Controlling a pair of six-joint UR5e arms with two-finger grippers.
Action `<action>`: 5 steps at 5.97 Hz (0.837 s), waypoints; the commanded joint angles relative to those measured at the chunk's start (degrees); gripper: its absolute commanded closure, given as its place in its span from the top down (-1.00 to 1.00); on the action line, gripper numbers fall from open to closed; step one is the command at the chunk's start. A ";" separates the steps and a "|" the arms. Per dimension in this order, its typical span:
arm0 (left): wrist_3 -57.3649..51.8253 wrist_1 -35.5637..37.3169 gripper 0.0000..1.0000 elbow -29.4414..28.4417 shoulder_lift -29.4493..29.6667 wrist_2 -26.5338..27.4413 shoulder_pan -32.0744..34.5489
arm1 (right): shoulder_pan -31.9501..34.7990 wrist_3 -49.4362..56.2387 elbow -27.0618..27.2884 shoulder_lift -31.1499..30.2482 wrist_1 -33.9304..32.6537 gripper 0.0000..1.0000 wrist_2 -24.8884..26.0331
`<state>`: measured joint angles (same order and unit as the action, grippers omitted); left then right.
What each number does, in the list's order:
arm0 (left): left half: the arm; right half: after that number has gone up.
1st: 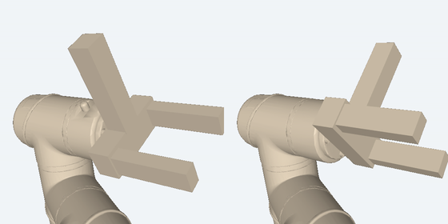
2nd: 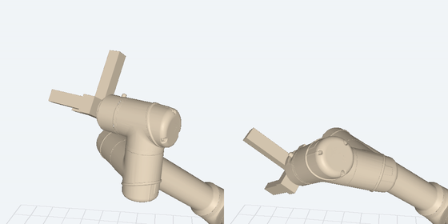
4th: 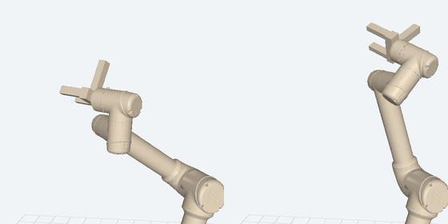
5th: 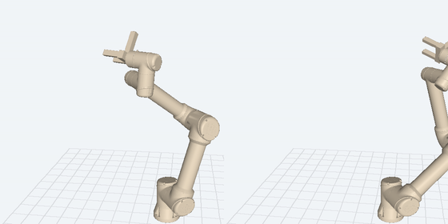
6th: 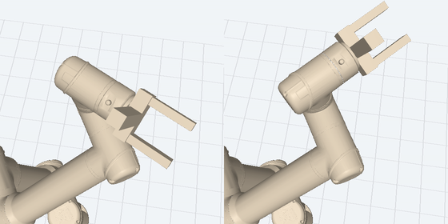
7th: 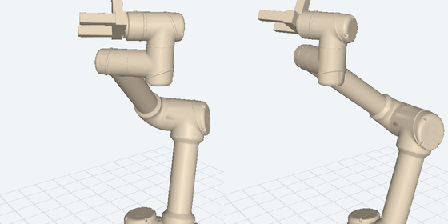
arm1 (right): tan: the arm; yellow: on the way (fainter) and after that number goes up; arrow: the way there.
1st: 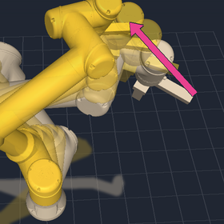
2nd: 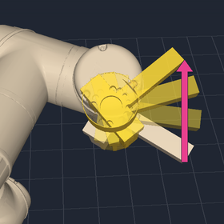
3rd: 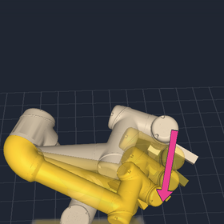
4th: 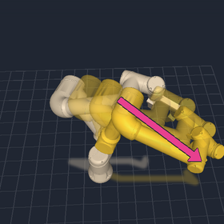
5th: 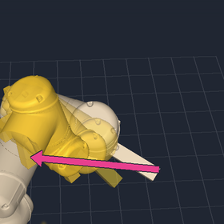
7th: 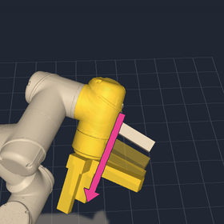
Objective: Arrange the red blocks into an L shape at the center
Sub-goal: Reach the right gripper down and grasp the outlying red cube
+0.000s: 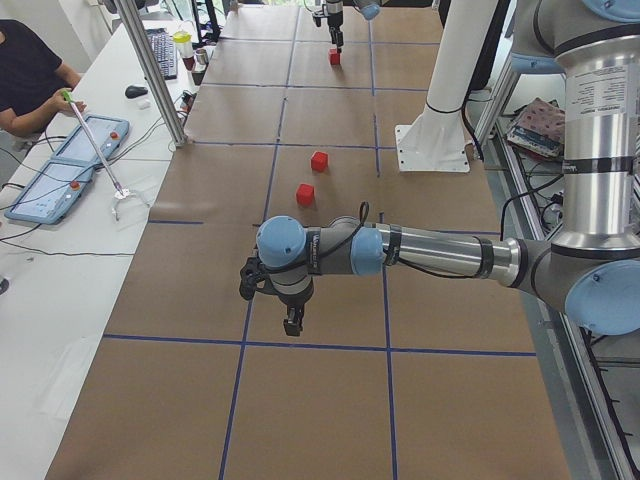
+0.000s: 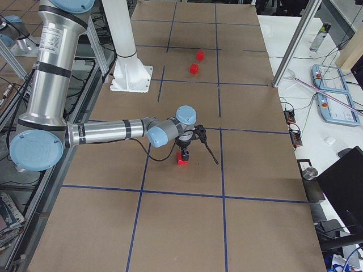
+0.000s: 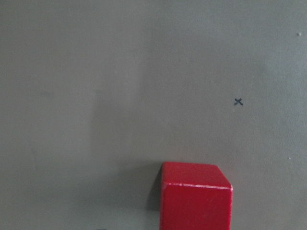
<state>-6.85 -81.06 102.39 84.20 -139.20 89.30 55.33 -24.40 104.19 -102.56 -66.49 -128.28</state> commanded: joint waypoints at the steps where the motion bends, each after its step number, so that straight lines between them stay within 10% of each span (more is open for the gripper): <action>1: 0.00 0.02 1.00 0.09 0.00 -0.02 -0.01 | -0.23 -0.03 -3.18 2.17 0.04 0.99 0.57; 3: 0.00 0.02 1.00 0.44 0.00 -0.02 0.08 | -0.83 0.14 -5.03 3.24 0.04 0.84 1.36; 4: 0.00 0.02 1.00 0.53 0.00 -0.02 0.08 | -1.10 0.23 -5.57 3.68 0.04 0.40 1.28; 5: 0.09 0.11 1.00 0.79 0.00 -0.02 0.00 | -1.28 0.32 -5.49 3.69 0.04 -0.50 1.19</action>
<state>-6.83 -81.01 102.98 84.20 -139.22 89.36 54.28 -24.17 98.89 -99.05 -66.44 -127.04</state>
